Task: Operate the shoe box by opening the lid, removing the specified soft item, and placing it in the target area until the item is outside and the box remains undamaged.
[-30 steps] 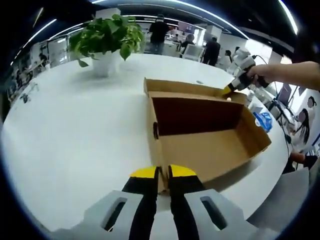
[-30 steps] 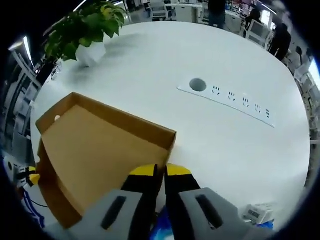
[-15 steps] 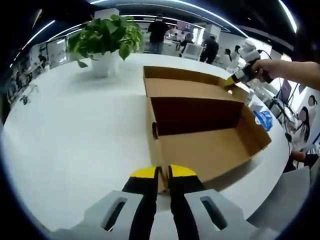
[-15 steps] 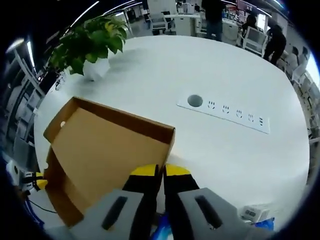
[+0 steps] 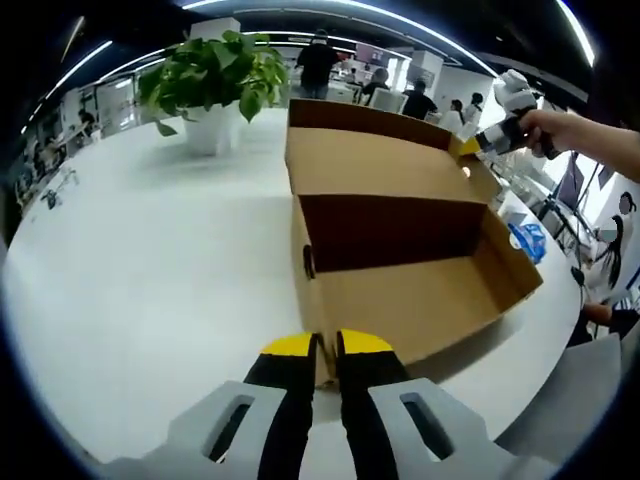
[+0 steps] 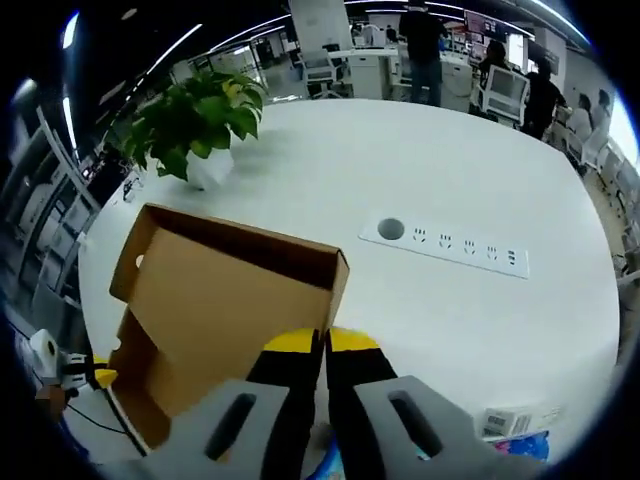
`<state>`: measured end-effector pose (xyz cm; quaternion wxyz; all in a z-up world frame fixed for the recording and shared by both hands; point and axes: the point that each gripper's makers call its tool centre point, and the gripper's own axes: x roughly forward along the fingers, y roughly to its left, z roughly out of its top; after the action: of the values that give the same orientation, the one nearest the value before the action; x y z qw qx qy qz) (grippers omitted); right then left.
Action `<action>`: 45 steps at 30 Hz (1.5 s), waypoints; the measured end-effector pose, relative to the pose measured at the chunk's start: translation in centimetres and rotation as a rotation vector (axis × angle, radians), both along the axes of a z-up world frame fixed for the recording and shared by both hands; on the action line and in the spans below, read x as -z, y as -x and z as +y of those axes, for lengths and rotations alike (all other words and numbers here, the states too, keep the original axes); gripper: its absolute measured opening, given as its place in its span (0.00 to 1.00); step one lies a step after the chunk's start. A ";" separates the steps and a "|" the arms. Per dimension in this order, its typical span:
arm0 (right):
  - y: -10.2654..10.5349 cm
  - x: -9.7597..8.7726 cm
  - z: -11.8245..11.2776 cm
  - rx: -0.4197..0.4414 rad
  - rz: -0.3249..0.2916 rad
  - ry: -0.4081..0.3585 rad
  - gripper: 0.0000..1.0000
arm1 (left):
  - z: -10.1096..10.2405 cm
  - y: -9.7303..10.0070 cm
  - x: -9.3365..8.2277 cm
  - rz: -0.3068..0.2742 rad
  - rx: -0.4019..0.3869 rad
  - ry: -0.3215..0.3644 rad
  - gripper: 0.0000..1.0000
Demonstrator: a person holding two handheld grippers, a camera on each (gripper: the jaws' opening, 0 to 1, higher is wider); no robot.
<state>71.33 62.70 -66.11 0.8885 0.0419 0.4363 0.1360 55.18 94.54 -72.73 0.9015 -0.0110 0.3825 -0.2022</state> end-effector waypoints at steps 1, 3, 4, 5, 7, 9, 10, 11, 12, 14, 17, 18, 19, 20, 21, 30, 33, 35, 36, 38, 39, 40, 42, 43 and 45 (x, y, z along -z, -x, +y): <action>0.1 -0.4 0.1 -0.004 -0.011 0.001 0.00 | 0.0 0.0 0.0 -0.002 0.000 -0.001 0.05; 0.3 -0.8 0.2 -0.004 -0.024 -0.002 0.00 | 0.0 0.0 0.0 -0.004 0.001 -0.002 0.05; 0.4 -1.1 0.2 -0.007 -0.031 0.000 0.00 | 0.0 0.0 0.0 -0.004 0.002 -0.001 0.05; 0.5 -1.3 0.3 -0.010 -0.042 0.001 0.00 | 0.0 0.0 0.0 -0.004 0.002 -0.001 0.05; 0.9 -1.8 0.3 -0.011 -0.062 0.000 0.00 | 0.0 0.0 0.0 -0.005 0.002 -0.001 0.05; 1.2 -2.2 0.3 -0.013 -0.081 0.002 0.00 | -0.1 0.0 0.0 -0.006 0.003 -0.002 0.05; 1.4 -2.4 0.3 -0.012 -0.088 -0.001 0.00 | -0.1 0.0 0.0 -0.007 0.003 -0.002 0.05; 1.6 -2.6 0.3 -0.012 -0.100 -0.003 0.00 | -0.1 0.0 0.0 -0.007 0.002 -0.002 0.05; 1.8 -2.8 0.3 -0.012 -0.107 -0.003 0.00 | -0.1 0.0 0.0 -0.007 0.002 -0.003 0.05; 2.2 -3.2 0.3 -0.017 -0.128 -0.001 0.00 | -0.1 0.0 0.0 -0.007 0.001 -0.004 0.05; 2.8 -3.8 0.4 -0.020 -0.150 -0.006 0.00 | -0.1 0.0 0.0 -0.006 -0.010 -0.004 0.05; 3.0 -3.9 0.4 -0.025 -0.157 -0.002 0.00 | -0.1 0.0 0.0 -0.006 -0.012 -0.004 0.04; 3.2 -4.1 0.5 -0.029 -0.167 0.000 0.00 | -0.1 0.0 0.0 -0.005 -0.013 -0.007 0.04; 3.5 -4.3 0.6 -0.033 -0.175 0.002 0.00 | -0.1 0.0 0.0 -0.006 -0.013 -0.010 0.04; 3.8 -4.5 0.6 -0.040 -0.185 0.009 0.00 | -0.1 0.0 0.0 -0.006 -0.014 -0.011 0.04; 6.2 -5.5 0.9 -0.064 -0.278 0.030 0.00 | -0.1 -0.1 -0.1 -0.011 -0.022 0.001 0.04; 7.0 -5.7 0.9 -0.061 -0.300 0.018 0.00 | -0.1 -0.1 -0.1 -0.012 -0.025 0.000 0.04; 7.3 -5.7 0.7 -0.057 -0.318 0.007 0.00 | 0.0 -0.1 -0.1 -0.011 -0.027 0.000 0.04; 7.6 -5.7 0.8 -0.057 -0.326 0.005 0.00 | 0.0 -0.1 -0.1 -0.010 -0.030 0.000 0.04; 8.4 -5.8 1.0 -0.055 -0.341 -0.002 0.00 | 0.0 -0.1 -0.1 -0.011 -0.030 -0.001 0.05; 8.7 -5.8 1.0 -0.051 -0.346 -0.007 0.00 | 0.0 -0.1 -0.1 -0.011 -0.031 0.001 0.05; 9.0 -5.7 1.1 -0.051 -0.354 -0.009 0.00 | 0.0 -0.1 -0.1 -0.012 -0.031 0.002 0.05; 9.5 -5.6 1.1 -0.048 -0.365 -0.017 0.01 | 0.0 -0.1 -0.1 -0.013 -0.032 0.005 0.05; 9.8 -5.5 1.1 -0.046 -0.370 -0.019 0.01 | 0.0 -0.2 -0.1 -0.013 -0.032 0.006 0.05; 10.4 -5.4 1.2 -0.031 -0.383 -0.038 0.01 | 0.1 -0.2 -0.1 -0.013 -0.030 0.005 0.05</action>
<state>60.93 63.94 -60.70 0.9521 0.0252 0.2571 0.1635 55.37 94.60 -72.63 0.9069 -0.0177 0.3758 -0.1897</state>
